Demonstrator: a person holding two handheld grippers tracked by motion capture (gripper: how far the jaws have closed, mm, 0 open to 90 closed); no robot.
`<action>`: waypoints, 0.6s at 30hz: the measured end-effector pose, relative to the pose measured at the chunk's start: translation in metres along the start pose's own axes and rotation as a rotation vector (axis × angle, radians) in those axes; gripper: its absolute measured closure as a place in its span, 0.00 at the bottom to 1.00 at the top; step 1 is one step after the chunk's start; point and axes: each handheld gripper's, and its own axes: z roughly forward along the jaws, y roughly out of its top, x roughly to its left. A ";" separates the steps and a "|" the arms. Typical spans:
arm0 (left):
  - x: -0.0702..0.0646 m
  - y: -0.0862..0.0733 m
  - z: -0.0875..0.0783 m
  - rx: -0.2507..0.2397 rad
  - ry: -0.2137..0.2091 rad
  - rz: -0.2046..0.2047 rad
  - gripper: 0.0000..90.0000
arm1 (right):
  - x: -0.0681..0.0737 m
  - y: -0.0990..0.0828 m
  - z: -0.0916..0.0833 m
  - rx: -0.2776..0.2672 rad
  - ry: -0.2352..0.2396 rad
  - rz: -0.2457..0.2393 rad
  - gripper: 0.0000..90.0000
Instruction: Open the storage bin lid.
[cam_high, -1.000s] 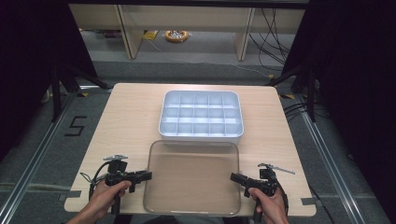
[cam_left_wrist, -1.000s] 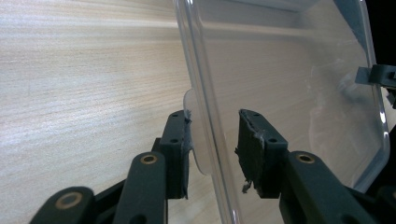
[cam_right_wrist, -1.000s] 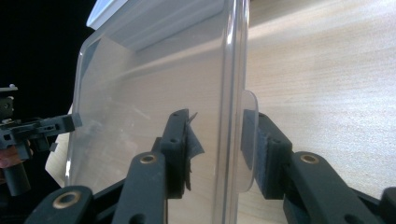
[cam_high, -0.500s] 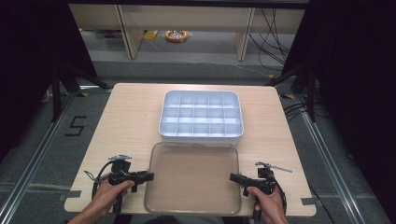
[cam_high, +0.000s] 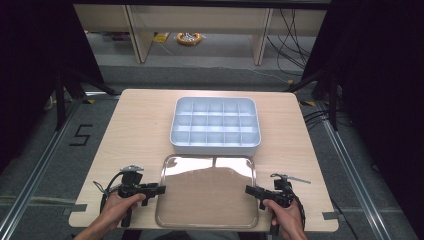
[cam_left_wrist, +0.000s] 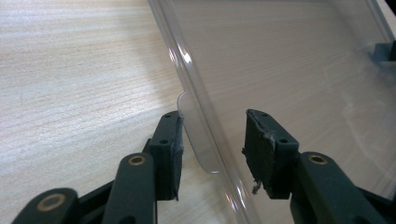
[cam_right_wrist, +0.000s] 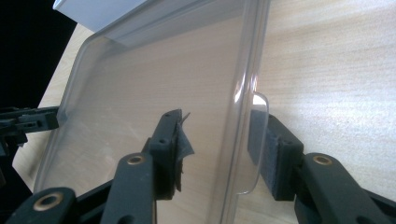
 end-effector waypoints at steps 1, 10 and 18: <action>0.000 0.000 0.000 -0.004 0.002 -0.001 0.63 | -0.001 0.001 0.002 -0.013 -0.020 -0.047 0.61; -0.002 0.002 -0.002 -0.019 0.042 0.048 0.62 | 0.002 0.002 -0.002 -0.019 -0.093 -0.075 0.56; 0.002 0.002 -0.005 -0.025 0.043 0.036 0.60 | 0.004 0.004 -0.007 -0.051 -0.060 -0.066 0.59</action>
